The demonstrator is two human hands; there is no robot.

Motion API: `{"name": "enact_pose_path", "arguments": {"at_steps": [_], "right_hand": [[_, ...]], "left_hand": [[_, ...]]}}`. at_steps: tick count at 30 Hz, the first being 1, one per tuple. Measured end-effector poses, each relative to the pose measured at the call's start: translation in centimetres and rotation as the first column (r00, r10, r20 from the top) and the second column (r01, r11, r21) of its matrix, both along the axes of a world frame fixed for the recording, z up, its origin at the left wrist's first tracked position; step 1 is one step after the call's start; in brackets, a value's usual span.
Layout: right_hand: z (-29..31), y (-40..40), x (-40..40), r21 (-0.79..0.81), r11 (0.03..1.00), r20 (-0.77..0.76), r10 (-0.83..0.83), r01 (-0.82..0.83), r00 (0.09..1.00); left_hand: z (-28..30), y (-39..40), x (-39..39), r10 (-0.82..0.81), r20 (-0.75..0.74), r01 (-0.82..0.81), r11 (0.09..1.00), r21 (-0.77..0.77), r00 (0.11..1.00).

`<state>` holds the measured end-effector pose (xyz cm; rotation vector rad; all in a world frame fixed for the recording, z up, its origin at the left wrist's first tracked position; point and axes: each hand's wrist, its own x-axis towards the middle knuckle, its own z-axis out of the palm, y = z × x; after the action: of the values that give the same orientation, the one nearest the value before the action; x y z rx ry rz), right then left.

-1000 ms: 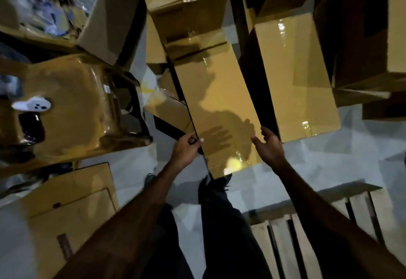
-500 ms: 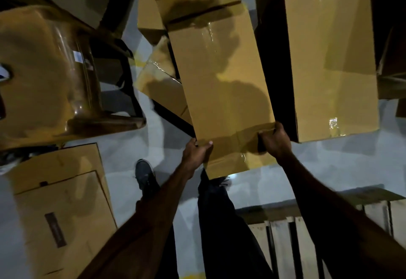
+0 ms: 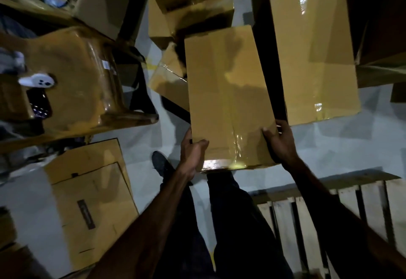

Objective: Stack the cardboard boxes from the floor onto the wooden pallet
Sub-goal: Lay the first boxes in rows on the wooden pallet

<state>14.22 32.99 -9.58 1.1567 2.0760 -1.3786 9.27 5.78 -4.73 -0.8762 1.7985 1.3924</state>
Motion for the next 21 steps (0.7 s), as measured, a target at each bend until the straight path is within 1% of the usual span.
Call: {"name": "enact_pose_path", "arguments": {"at_steps": [5,9,12,17,21], "right_hand": [[7.2,-0.6,2.6,-0.112,0.991,-0.046,-0.076,0.071,0.996],[12.2,-2.2,4.0,-0.214,0.955,-0.054,-0.222,0.206,0.974],[16.1,-3.8,4.8,-0.314,0.902,-0.101,-0.342,0.296,0.934],[24.6,-7.8,5.6,-0.440,0.833,-0.214,-0.459,0.334,0.862],[30.8,-11.4,6.3,-0.482,0.800,-0.329,-0.542,0.356,0.773]], "left_hand": [[6.1,-1.9,-0.3,-0.035,-0.048,0.039,0.997,0.072,0.998],[10.9,-3.4,-1.2,-0.049,-0.089,0.061,0.987,0.148,0.995],[14.4,-4.9,-1.4,-0.075,-0.127,0.097,0.979,0.176,0.989],[20.6,-8.2,-1.8,-0.088,-0.216,0.149,0.947,0.285,0.972],[25.7,-10.9,-3.4,-0.126,-0.308,0.236,0.904,0.355,0.943]]}}
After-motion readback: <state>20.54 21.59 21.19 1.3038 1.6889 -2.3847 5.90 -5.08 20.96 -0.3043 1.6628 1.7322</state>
